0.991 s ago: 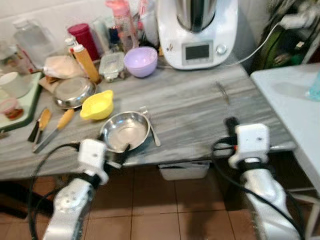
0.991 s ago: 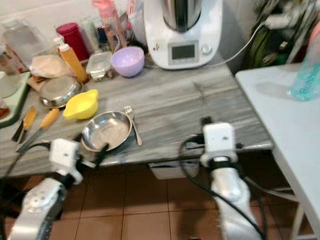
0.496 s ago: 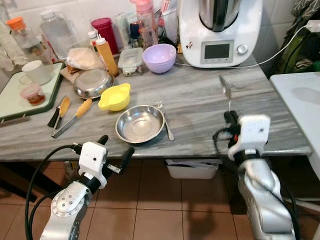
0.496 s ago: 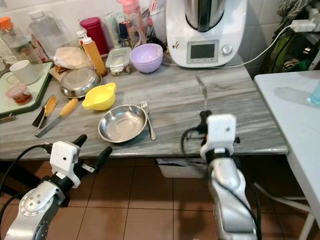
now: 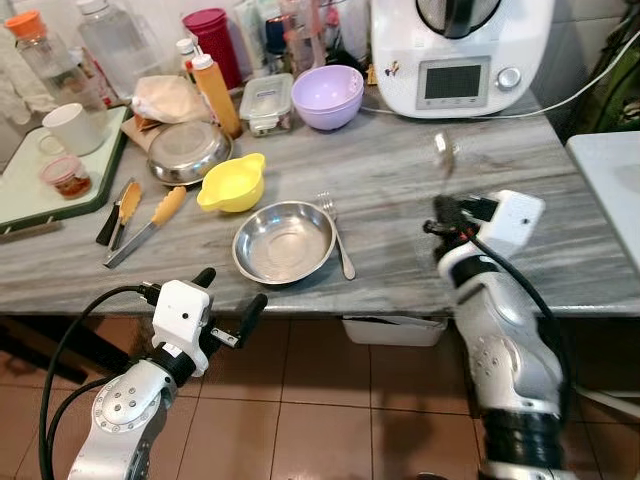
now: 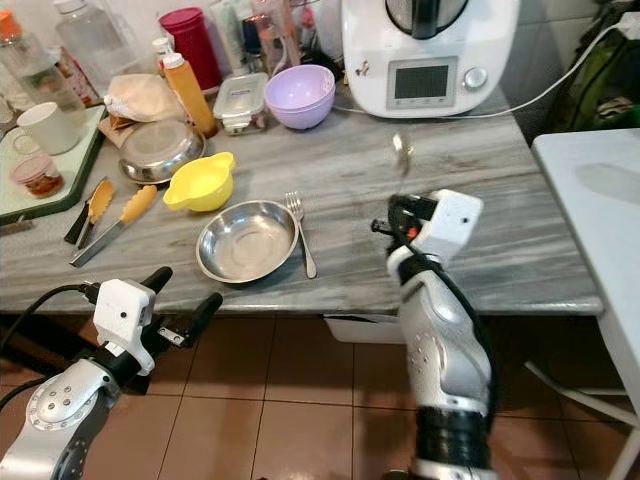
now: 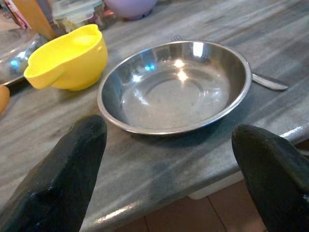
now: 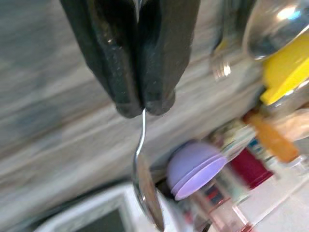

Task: Setting the table

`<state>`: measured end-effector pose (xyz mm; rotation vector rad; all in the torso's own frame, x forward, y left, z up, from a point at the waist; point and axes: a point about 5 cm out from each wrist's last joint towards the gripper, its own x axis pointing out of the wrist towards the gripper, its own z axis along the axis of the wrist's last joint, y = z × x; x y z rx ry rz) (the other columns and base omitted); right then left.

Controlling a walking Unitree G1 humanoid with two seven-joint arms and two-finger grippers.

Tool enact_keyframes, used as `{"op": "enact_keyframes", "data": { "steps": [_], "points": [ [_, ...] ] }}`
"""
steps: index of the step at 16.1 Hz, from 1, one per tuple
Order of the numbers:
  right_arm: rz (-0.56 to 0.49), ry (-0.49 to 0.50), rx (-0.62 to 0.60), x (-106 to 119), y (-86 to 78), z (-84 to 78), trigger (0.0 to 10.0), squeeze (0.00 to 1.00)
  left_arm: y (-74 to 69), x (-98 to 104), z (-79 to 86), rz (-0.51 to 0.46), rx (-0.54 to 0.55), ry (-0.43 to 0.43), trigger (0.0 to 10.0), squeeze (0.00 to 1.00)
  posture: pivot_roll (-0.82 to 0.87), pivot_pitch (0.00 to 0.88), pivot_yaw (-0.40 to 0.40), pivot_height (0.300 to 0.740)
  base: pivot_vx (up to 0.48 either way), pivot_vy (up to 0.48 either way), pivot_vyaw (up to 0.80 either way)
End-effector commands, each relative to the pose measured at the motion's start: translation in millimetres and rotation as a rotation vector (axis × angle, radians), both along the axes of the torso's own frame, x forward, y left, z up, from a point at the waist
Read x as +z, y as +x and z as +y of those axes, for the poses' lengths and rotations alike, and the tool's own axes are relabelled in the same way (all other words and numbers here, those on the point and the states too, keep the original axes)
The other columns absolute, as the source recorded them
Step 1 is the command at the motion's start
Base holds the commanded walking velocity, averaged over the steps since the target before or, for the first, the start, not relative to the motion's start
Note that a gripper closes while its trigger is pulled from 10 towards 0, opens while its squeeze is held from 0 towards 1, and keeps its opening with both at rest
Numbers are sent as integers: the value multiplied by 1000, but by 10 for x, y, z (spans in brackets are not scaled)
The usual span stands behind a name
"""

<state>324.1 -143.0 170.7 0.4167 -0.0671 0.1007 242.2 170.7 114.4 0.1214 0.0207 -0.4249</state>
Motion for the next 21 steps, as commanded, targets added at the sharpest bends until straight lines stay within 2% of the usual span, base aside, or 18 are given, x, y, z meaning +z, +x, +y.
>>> {"op": "enact_keyframes", "data": {
  "steps": [1, 2, 6, 10, 16, 19, 21],
  "points": [
    [21, 65, 44, -4, 45, 73, 10000, 0, -1, 45, 39, -3, -1, 17, 10000, 0, -68, 149, 187, 740, 0, 0, 0],
    [51, 110, 87, -30, 85, 139, 10000, 0, 7, 67, 19, -5, -2, 17, 10000, 0, -62, 151, 177, 740, 0, 0, 0],
    [141, 167, 225, -153, 101, 269, 10000, 0, 15, 86, -23, -4, 12, 8, 10000, 0, -52, 146, 163, 740, 0, 0, 0],
    [205, 199, 265, -247, 74, 235, 10000, 0, 24, 83, -51, 0, 19, 1, 10000, 0, -57, 138, 154, 740, 0, 0, 0],
    [268, 228, 260, -370, 41, 112, 10000, 0, 32, 82, -84, 10, 14, 4, 10000, 0, -71, 140, 158, 740, 0, 0, 0],
    [345, 193, 280, -461, 44, 90, 10000, 0, 50, 77, -91, 15, 15, 8, 10000, 0, -72, 135, 159, 740, 0, 0, 0],
    [333, 216, 287, -401, 90, 67, 10000, 0, 61, 69, -95, 19, 15, 11, 10000, 0, -71, 133, 157, 740, 0, 0, 0]
  ]
}}
